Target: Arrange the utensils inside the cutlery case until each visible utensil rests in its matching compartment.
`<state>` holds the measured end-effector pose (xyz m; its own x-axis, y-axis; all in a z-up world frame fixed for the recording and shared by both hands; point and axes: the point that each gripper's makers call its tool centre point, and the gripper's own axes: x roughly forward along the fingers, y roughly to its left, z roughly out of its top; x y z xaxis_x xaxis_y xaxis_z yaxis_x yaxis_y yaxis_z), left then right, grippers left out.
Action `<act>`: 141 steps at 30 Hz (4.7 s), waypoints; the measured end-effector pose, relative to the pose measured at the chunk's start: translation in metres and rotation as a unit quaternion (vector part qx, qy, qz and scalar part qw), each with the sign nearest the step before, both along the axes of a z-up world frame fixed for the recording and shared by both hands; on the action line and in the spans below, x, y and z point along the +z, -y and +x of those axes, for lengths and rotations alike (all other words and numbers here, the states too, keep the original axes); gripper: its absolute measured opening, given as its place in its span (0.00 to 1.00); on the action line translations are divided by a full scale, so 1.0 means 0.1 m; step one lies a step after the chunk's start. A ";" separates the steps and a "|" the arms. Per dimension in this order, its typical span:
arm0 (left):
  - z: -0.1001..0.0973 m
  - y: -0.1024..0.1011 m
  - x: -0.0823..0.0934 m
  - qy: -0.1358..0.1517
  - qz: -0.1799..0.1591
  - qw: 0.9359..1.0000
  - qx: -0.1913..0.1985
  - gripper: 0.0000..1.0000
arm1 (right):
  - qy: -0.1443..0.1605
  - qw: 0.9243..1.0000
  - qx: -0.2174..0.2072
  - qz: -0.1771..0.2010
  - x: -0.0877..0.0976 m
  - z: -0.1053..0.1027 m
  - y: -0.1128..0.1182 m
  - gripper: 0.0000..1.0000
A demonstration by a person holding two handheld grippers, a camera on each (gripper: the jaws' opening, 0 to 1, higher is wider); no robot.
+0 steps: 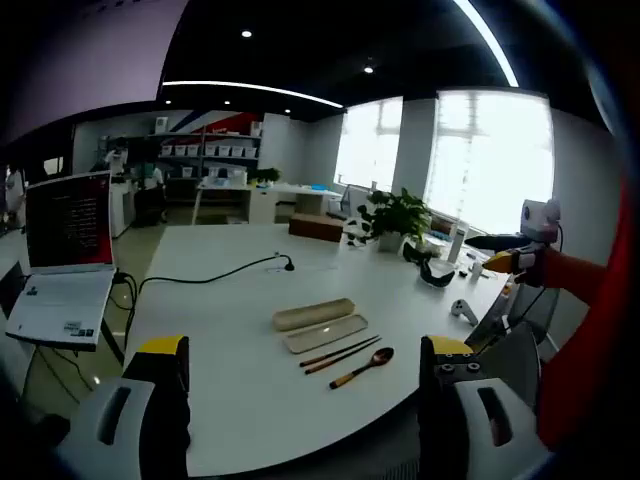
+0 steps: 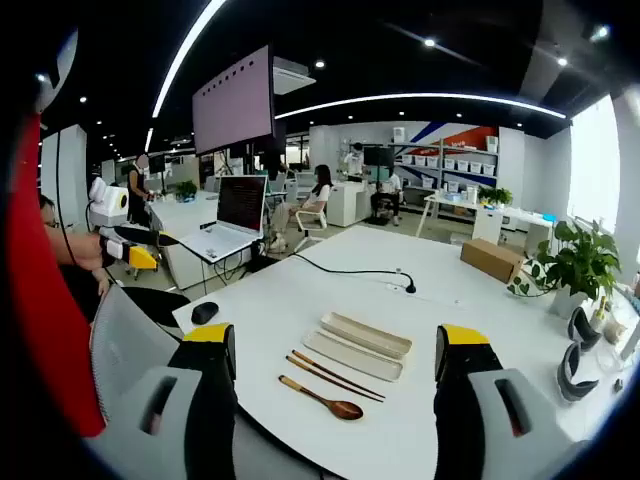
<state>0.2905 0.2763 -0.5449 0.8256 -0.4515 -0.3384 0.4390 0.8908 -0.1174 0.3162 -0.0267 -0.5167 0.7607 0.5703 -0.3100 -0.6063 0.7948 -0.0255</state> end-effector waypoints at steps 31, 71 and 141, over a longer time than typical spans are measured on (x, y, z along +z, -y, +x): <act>-0.02 0.05 -0.04 0.002 0.032 0.999 -0.014 0.94 | -0.013 0.993 0.044 -0.110 -0.25 0.11 -0.11 0.53; -0.07 0.06 -0.15 -0.008 0.038 0.999 -0.010 0.88 | -0.030 0.988 0.068 -0.134 -0.44 0.44 -0.41 0.32; -0.01 0.10 0.00 0.016 0.049 0.999 -0.001 0.85 | -0.111 0.939 0.220 -0.240 -1.37 0.58 -0.80 0.27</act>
